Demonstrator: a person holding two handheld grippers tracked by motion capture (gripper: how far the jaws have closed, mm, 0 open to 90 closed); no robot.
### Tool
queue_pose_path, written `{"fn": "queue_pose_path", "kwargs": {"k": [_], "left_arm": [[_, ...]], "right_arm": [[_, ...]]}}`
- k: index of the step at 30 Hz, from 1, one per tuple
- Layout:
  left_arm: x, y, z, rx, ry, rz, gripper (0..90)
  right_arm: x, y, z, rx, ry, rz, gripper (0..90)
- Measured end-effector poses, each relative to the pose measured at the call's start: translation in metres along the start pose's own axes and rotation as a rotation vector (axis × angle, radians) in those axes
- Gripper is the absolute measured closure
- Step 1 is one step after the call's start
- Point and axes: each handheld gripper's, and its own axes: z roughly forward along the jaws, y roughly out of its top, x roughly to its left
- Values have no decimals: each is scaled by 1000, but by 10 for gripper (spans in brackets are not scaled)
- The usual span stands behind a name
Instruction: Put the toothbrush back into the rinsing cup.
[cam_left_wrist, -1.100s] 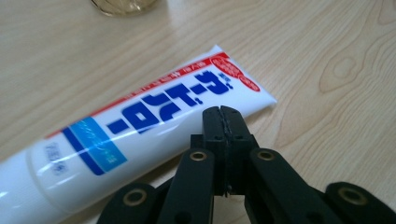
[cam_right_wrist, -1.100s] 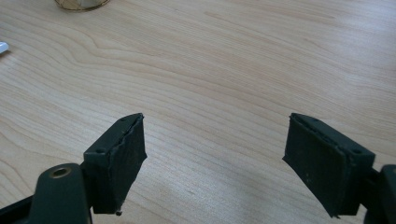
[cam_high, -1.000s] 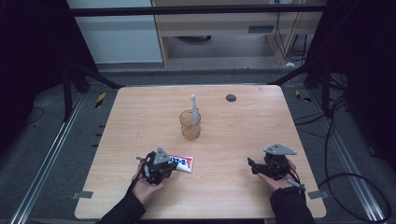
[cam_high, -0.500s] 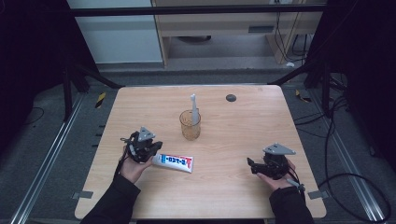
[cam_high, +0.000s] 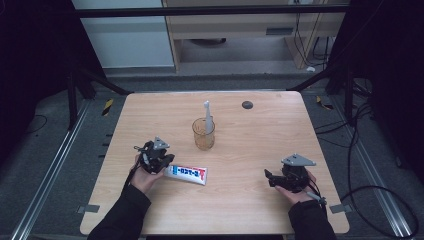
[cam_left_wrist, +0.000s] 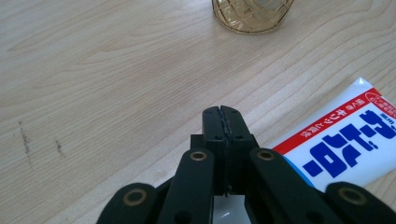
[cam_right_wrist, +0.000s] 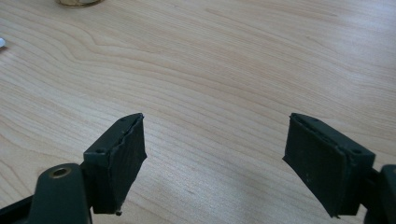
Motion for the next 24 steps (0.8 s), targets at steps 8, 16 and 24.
{"fn": "queue_pose_path", "kwargs": {"k": [8, 16, 24], "left_arm": [[1, -5, 0, 18, -10, 2, 896], [0, -10, -7, 7, -19, -2, 896], [1, -22, -13, 31, -20, -3, 896]], "right_arm": [[0, 0, -1, 0, 4, 3, 202], [0, 0, -1, 2, 1, -5, 202], [0, 0, 0, 4, 1, -3, 201]]}}
